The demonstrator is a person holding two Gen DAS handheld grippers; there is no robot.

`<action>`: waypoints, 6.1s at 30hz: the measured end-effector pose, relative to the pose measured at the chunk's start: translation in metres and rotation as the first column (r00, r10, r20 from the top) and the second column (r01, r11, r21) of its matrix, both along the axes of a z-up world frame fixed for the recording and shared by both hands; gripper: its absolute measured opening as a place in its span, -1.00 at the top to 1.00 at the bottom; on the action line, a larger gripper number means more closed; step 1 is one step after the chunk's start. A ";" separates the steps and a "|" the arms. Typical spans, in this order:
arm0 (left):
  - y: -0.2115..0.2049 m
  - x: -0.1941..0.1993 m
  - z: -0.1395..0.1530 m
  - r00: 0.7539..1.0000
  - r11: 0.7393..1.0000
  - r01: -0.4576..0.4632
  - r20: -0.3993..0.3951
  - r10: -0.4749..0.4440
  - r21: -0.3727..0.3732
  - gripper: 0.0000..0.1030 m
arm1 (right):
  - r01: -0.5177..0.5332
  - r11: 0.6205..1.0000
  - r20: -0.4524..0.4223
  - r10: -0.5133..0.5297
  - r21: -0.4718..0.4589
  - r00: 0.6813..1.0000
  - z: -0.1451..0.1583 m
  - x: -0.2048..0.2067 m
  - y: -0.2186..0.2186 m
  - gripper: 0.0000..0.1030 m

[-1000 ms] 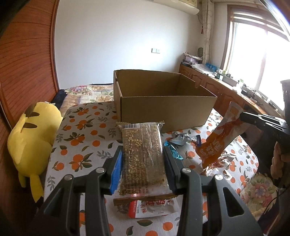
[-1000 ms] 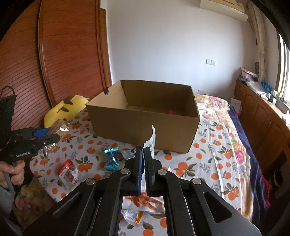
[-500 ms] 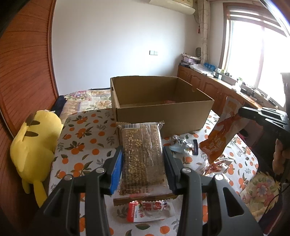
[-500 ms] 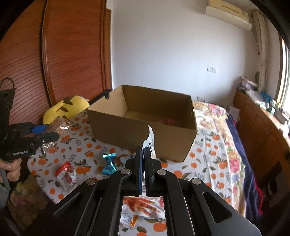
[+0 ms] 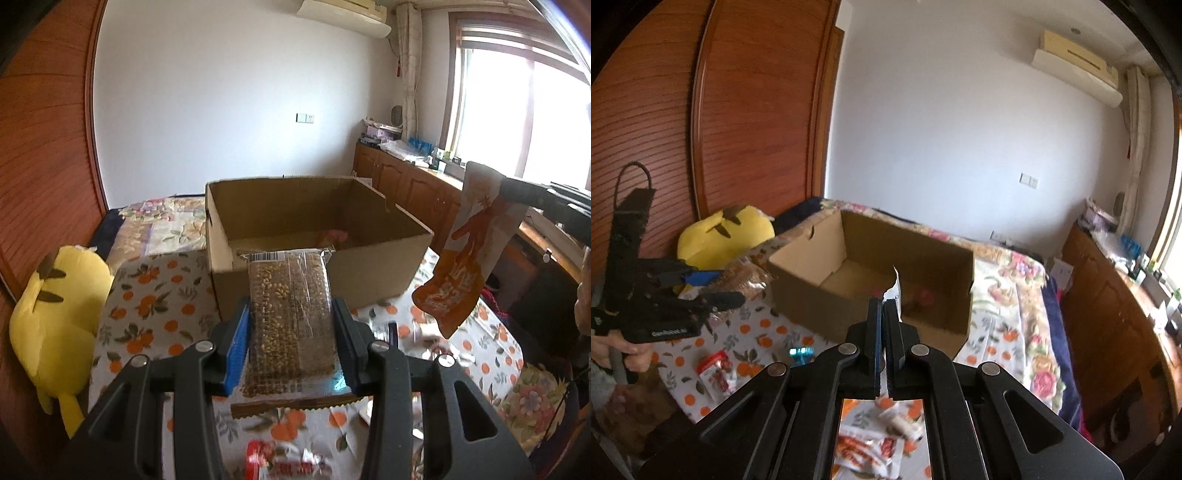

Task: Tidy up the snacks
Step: 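Carry the grain bar and orange strip pack into the box and release both, then lower the left tool onto the red-white duck snack bag and grasp it, then lift the duck bag with the left tool while the right tool grasps the white spicy strip pack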

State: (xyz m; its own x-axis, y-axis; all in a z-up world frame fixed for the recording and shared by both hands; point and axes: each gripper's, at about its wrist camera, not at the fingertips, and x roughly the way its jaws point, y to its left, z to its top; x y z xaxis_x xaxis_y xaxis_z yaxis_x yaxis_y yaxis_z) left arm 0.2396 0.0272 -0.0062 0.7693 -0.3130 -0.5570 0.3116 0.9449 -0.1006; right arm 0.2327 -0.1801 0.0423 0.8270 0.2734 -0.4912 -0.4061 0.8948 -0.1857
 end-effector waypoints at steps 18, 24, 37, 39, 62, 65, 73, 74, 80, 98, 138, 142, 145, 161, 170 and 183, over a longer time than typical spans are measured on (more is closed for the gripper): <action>-0.010 0.102 0.011 1.000 1.000 -0.001 0.022 0.001 -0.007 0.19 | -0.051 0.997 0.120 0.057 -0.055 0.991 0.048 0.075 0.033 1.00; -0.021 0.127 -0.009 1.000 1.000 0.003 -0.009 -0.003 0.011 0.19 | -0.059 0.998 0.107 0.062 -0.035 0.992 0.019 0.109 0.043 1.00; -0.036 0.151 -0.036 0.999 1.000 0.008 -0.046 -0.008 0.006 0.06 | -0.057 0.997 0.133 0.050 0.047 0.990 0.018 0.146 0.046 1.00; -0.037 0.148 -0.035 0.999 1.000 0.006 -0.035 -0.006 0.011 0.01 | -0.058 0.996 0.112 0.051 0.066 0.992 0.011 0.151 0.044 1.00; -0.024 0.058 -0.027 0.999 0.998 -0.035 0.044 0.032 0.052 -0.08 | 0.120 0.981 -0.221 -0.085 0.151 0.972 -0.091 0.137 -0.046 0.59; -0.024 0.042 -0.035 0.999 0.997 -0.031 0.027 0.029 0.070 -0.09 | 0.122 0.978 -0.208 -0.086 0.166 0.974 -0.086 0.112 -0.052 0.39; -0.015 -0.005 -0.064 0.999 0.993 -0.041 -0.020 0.044 0.107 -0.09 | 0.127 0.972 -0.234 -0.080 0.196 0.969 -0.099 0.043 -0.060 -0.11; -0.013 -0.009 -0.068 0.998 0.993 -0.046 -0.026 0.049 0.111 -0.09 | 0.129 0.970 -0.248 -0.076 0.206 0.966 -0.105 0.035 -0.061 -0.17; -0.002 -0.033 -0.090 0.995 0.989 -0.078 -0.055 0.086 0.124 -0.09 | 0.147 0.965 -0.316 -0.073 0.218 0.946 -0.146 0.005 -0.066 -0.22; -0.003 -0.055 -0.127 0.976 0.986 -0.109 -0.173 0.130 0.124 -0.34 | 0.170 0.955 -0.353 -0.077 0.242 0.932 -0.201 0.000 -0.079 -0.46; -0.012 -0.065 -0.137 0.972 0.989 -0.050 -0.219 0.081 0.141 -0.12 | 0.155 0.964 -0.281 -0.091 0.216 0.955 -0.207 -0.009 -0.074 -0.50; -0.012 -0.070 -0.133 0.976 0.990 -0.039 -0.207 0.066 0.133 0.11 | 0.155 0.964 -0.281 -0.091 0.216 0.955 -0.207 -0.010 -0.073 -0.50; -0.009 -0.075 -0.125 0.980 0.993 -0.055 -0.184 0.075 0.109 0.48 | 0.155 0.964 -0.281 -0.091 0.217 0.955 -0.207 -0.010 -0.073 -0.50; 0.003 -0.084 -0.106 0.981 0.998 -0.064 -0.185 0.060 -0.017 0.89 | 0.156 0.963 -0.279 -0.091 0.220 0.956 -0.207 -0.010 -0.074 -0.49; -0.012 -0.095 -0.098 0.991 0.999 -0.035 -0.128 0.034 -0.001 0.92 | 0.165 0.955 -0.277 -0.094 0.247 0.956 -0.204 -0.009 -0.077 -0.47; -0.024 -0.103 -0.105 0.996 0.999 -0.027 -0.082 0.029 0.033 0.91 | 0.181 0.951 -0.328 -0.092 0.251 0.940 -0.204 -0.005 -0.078 -0.47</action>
